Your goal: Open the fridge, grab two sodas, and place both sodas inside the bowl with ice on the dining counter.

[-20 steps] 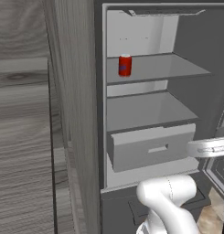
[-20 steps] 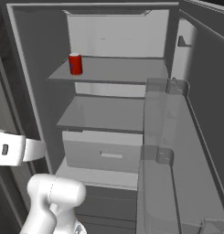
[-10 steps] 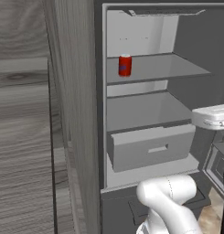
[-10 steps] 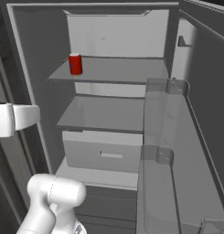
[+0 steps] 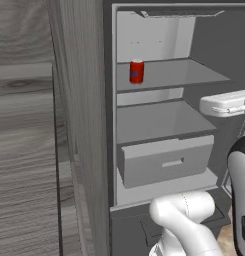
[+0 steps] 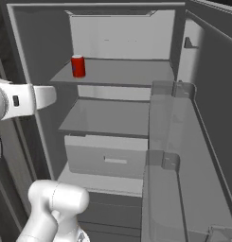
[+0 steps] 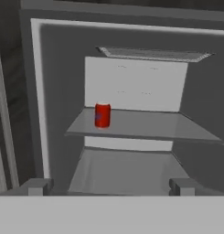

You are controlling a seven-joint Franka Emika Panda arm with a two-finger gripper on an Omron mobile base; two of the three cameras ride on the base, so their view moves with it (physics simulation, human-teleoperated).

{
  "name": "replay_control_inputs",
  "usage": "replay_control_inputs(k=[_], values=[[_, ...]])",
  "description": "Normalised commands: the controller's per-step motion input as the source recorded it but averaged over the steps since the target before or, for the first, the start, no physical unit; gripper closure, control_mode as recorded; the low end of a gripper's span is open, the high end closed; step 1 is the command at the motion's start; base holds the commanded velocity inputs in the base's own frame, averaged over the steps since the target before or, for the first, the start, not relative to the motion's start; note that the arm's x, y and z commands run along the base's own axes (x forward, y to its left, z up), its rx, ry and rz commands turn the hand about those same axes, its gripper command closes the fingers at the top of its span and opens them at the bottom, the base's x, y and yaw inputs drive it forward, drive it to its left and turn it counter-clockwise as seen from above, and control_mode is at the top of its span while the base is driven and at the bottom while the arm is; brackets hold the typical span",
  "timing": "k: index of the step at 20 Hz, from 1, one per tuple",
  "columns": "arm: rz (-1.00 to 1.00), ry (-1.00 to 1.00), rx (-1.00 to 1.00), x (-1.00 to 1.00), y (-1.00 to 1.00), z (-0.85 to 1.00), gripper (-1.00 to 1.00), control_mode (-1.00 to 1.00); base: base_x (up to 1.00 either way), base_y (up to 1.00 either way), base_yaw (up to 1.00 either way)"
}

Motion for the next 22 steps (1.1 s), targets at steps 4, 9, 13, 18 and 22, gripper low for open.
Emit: replay_control_inputs(k=[4, 9, 13, 18, 22], values=[[0.13, 0.00, 0.00, 0.64, -0.20, 0.00, -1.00, -1.00, 0.00, 0.00, 0.00], [0.09, -0.07, 0.02, 0.35, -0.14, 0.00, -1.00, -1.00, 0.00, 0.00, 0.00], [0.05, -0.12, 0.00, 0.26, 0.01, 0.00, -1.00, -1.00, 0.00, 0.00, 0.00], [0.00, -0.03, 0.00, 0.35, 0.01, -0.03, -1.00, -1.00, 0.00, 0.00, 0.00], [0.00, 0.00, 0.00, 0.41, 0.00, -0.05, -1.00, -1.00, 0.00, 0.00, 0.00]])
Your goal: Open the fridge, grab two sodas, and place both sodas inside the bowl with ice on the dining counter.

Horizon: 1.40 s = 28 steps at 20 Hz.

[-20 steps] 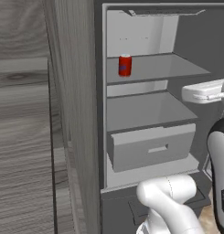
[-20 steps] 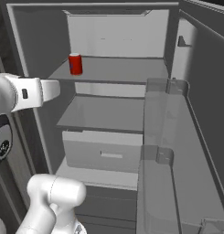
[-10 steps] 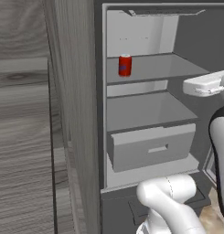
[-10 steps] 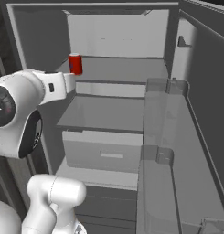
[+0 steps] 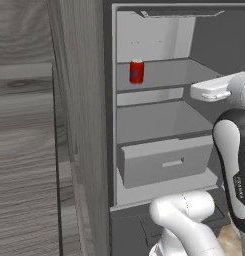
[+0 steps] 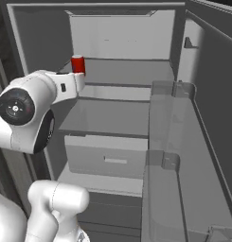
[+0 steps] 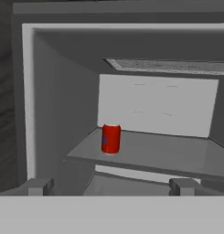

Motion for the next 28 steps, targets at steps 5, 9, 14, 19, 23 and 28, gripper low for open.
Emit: replay_control_inputs(k=[5, 9, 14, 19, 23, 28], values=[[0.01, 0.00, 0.00, 0.40, 0.00, -0.09, -1.00, -1.00, 0.00, 0.00, 0.00], [0.01, 0.00, 0.00, 0.34, 0.00, -0.11, -1.00, -1.00, 0.00, 0.00, 0.00], [0.01, 0.01, 0.00, 0.30, -0.01, -0.05, -1.00, -1.00, 0.00, 0.00, 0.00], [0.00, 0.00, 0.00, 0.34, 0.00, -0.04, -1.00, -1.00, 0.00, 0.00, 0.00], [0.00, 0.00, 0.00, 0.40, 0.00, 0.00, -1.00, -1.00, 0.00, 0.00, 0.00], [0.00, -0.02, 0.00, 0.35, 0.00, 0.00, -1.00, -1.00, 0.00, 0.00, 0.00]])
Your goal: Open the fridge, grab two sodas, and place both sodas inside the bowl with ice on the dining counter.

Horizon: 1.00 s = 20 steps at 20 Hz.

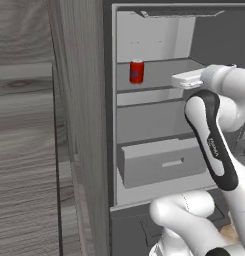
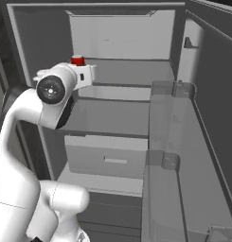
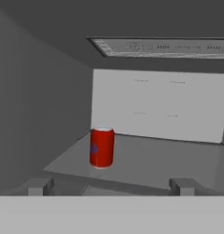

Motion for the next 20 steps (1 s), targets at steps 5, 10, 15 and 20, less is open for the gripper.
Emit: replay_control_inputs(k=[5, 10, 15, 20], values=[[0.02, -0.10, 0.01, 0.19, 0.02, 0.00, -1.00, -1.00, 0.00, 0.00, 0.00], [0.03, -0.02, 0.00, 0.23, 0.08, 0.00, -1.00, -1.00, 0.00, 0.00, 0.00], [0.04, 0.00, 0.00, 0.24, 0.05, -0.02, -1.00, -1.00, 0.00, 0.00, 0.00], [0.04, 0.00, 0.02, 0.22, 0.06, -0.04, -1.00, -1.00, 0.00, 0.00, 0.00]])
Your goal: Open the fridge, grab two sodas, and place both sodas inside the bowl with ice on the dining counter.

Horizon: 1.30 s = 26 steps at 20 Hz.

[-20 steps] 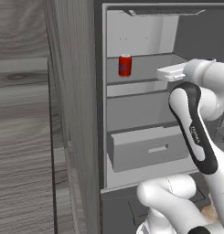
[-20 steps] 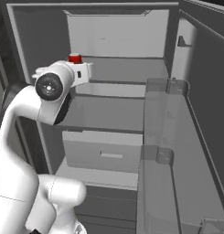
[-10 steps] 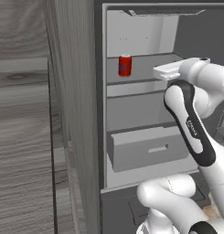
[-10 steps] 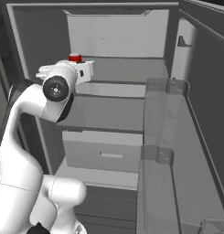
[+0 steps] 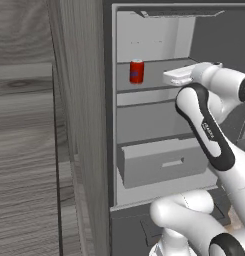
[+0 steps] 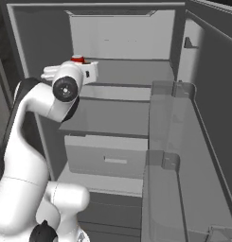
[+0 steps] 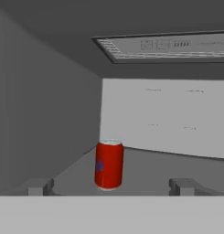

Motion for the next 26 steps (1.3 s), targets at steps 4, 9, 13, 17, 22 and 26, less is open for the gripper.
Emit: replay_control_inputs(k=[4, 9, 13, 17, 22, 26], values=[[0.03, 0.00, 0.01, 0.25, 0.11, -0.07, -1.00, -1.00, 0.00, 0.00, 0.00], [0.02, 0.00, 0.03, 0.23, 0.03, -0.10, -1.00, -1.00, 0.00, 0.00, 0.00], [0.03, 0.00, 0.01, 0.21, 0.00, -0.14, -1.00, -1.00, 0.00, 0.00, 0.00], [0.04, 0.00, 0.00, 0.19, 0.00, -0.17, -1.00, -1.00, 0.00, 0.00, 0.00], [0.04, 0.00, 0.00, 0.17, 0.00, -0.18, -1.00, -1.00, 0.00, 0.00, 0.00], [0.04, 0.00, 0.00, 0.22, 0.00, -0.11, -1.00, -1.00, 0.00, 0.00, 0.00]])
